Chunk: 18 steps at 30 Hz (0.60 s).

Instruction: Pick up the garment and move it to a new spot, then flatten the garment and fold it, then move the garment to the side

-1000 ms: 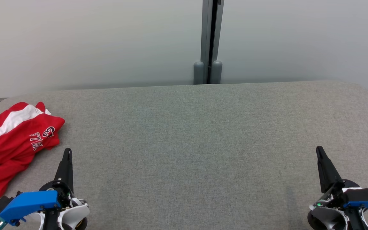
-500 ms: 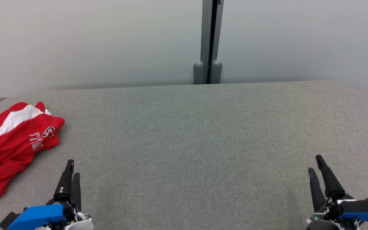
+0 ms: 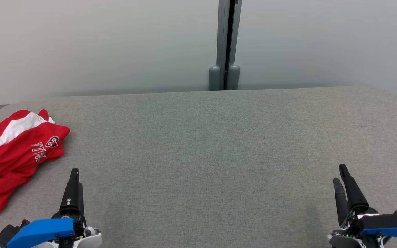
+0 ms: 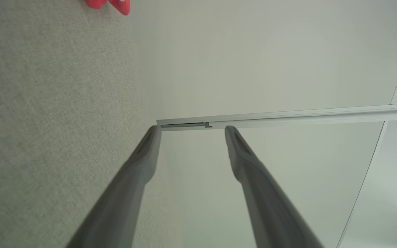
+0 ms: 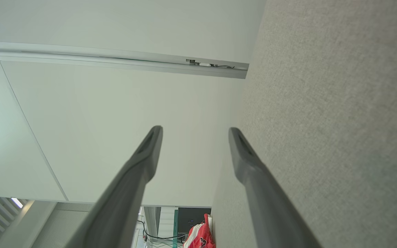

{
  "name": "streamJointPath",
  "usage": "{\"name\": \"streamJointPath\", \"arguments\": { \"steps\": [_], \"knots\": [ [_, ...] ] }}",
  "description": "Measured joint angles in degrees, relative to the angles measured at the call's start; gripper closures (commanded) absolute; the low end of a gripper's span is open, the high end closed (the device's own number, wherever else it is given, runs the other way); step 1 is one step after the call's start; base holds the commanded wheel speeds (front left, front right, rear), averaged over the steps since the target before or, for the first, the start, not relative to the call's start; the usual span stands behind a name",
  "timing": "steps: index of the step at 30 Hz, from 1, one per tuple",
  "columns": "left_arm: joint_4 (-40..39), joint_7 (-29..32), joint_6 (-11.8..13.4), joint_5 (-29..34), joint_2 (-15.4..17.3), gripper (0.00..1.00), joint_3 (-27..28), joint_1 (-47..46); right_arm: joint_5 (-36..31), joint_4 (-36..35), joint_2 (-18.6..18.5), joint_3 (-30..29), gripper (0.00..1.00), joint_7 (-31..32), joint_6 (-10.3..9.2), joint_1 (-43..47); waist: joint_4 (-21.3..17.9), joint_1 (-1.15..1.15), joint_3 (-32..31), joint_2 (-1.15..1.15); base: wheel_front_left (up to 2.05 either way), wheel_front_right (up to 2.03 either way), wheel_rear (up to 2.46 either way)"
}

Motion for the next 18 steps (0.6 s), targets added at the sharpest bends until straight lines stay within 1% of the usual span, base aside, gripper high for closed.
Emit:
{"name": "streamJointPath", "arguments": {
  "steps": [2,3,11,18],
  "knots": [
    [-0.15,-0.24,0.0,0.68,0.01,0.0,-0.04,-0.01,-0.67,-0.19,0.0,0.08,0.0,-0.24,0.0,0.03,0.01,0.0,0.01,0.0,0.0,0.0,0.0],
    [-0.52,-0.73,0.0,2.24,0.01,0.0,-0.09,-0.01,-2.36,-0.54,0.0,0.25,0.0,-0.69,0.0,0.19,0.03,0.0,0.03,0.0,0.0,0.0,0.0],
    [-1.8,-2.58,0.03,9.16,0.05,0.0,-0.16,-0.07,-8.69,-1.97,-0.02,1.18,0.0,-2.63,0.0,0.83,0.11,0.0,-0.02,0.0,0.0,0.0,0.0],
    [-3.46,-4.11,0.92,17.03,0.12,0.0,-0.9,-0.07,-14.14,-3.12,-0.03,1.77,0.0,-4.11,0.0,1.14,0.2,0.0,-0.1,0.0,0.0,0.0,0.0]
  ]
}}
